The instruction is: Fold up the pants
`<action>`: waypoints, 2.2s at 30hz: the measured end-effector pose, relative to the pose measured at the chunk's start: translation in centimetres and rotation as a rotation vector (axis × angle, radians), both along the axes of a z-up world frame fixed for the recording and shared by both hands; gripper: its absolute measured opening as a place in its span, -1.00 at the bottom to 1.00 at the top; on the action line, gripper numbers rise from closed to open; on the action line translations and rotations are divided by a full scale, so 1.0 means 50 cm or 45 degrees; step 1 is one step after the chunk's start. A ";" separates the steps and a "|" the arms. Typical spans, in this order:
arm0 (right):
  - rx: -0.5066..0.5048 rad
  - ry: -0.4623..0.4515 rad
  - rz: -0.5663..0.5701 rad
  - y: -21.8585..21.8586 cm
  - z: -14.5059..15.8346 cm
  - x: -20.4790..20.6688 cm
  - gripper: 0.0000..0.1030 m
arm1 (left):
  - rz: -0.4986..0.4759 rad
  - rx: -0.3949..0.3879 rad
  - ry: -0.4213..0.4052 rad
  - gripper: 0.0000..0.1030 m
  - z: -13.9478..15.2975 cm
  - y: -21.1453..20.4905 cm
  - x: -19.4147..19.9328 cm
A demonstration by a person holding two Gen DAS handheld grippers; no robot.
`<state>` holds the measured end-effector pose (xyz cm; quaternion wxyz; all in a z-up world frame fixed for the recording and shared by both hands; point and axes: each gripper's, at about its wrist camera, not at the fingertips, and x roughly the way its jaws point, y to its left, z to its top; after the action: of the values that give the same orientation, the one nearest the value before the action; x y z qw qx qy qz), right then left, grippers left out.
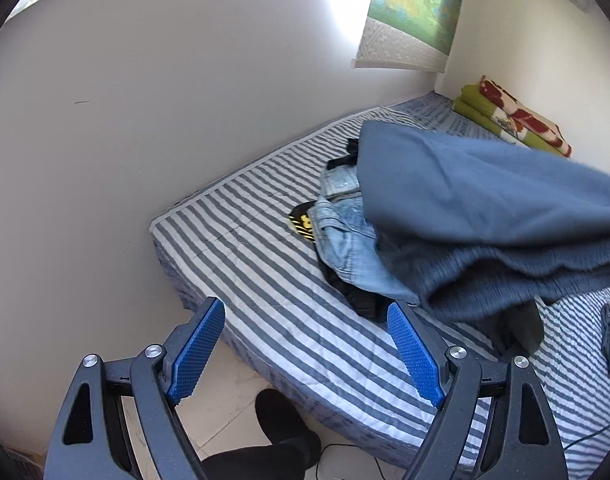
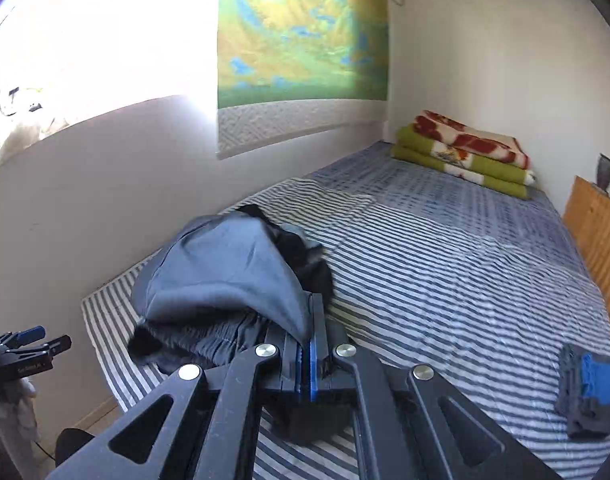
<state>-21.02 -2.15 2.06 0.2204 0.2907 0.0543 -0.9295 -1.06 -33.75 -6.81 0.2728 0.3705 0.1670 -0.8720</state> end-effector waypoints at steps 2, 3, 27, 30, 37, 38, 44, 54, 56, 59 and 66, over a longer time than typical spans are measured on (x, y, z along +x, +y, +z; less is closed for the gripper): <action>-0.005 -0.053 -0.092 0.096 -0.013 0.007 -0.96 | -0.062 0.008 -0.006 0.67 -0.003 0.037 -0.023; 0.007 -0.084 -0.145 0.139 -0.028 0.011 -0.96 | -0.096 0.012 -0.014 0.67 -0.007 0.055 -0.040; -0.066 -0.479 -0.171 0.284 -0.253 0.145 0.14 | -0.568 0.172 -0.347 0.66 -0.196 0.304 -0.357; -0.026 -0.584 -0.050 0.193 -0.323 0.125 0.14 | -0.577 0.177 -0.373 0.40 -0.224 0.316 -0.388; 0.035 -0.758 0.018 0.041 -0.464 0.054 0.07 | -0.572 0.153 -0.365 -0.56 -0.219 0.308 -0.411; 0.037 -0.736 0.004 0.038 -0.462 0.049 -0.08 | -0.571 0.149 -0.358 -0.68 -0.212 0.305 -0.411; -0.115 -0.605 -0.017 0.104 -0.354 0.047 -0.90 | -0.588 0.135 -0.240 -0.96 -0.132 0.289 -0.392; -0.329 -0.309 -0.002 0.335 -0.049 0.185 -0.96 | -0.722 0.017 -0.006 -0.98 0.082 0.316 -0.299; -0.386 -0.255 -0.053 0.391 -0.002 0.203 -0.97 | -0.763 0.006 0.004 -0.97 0.102 0.333 -0.284; -0.354 -0.098 -0.193 0.469 0.057 0.231 -1.00 | -0.784 -0.018 -0.029 -0.82 0.096 0.364 -0.303; -0.227 -0.314 -0.326 0.543 -0.067 0.143 -0.98 | -0.737 0.107 -0.223 0.07 -0.034 0.357 -0.337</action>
<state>-13.88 24.98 -1.28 0.1303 0.3863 -0.0929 -0.9084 -17.91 -15.92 -8.52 0.0107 0.4873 0.0661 -0.8707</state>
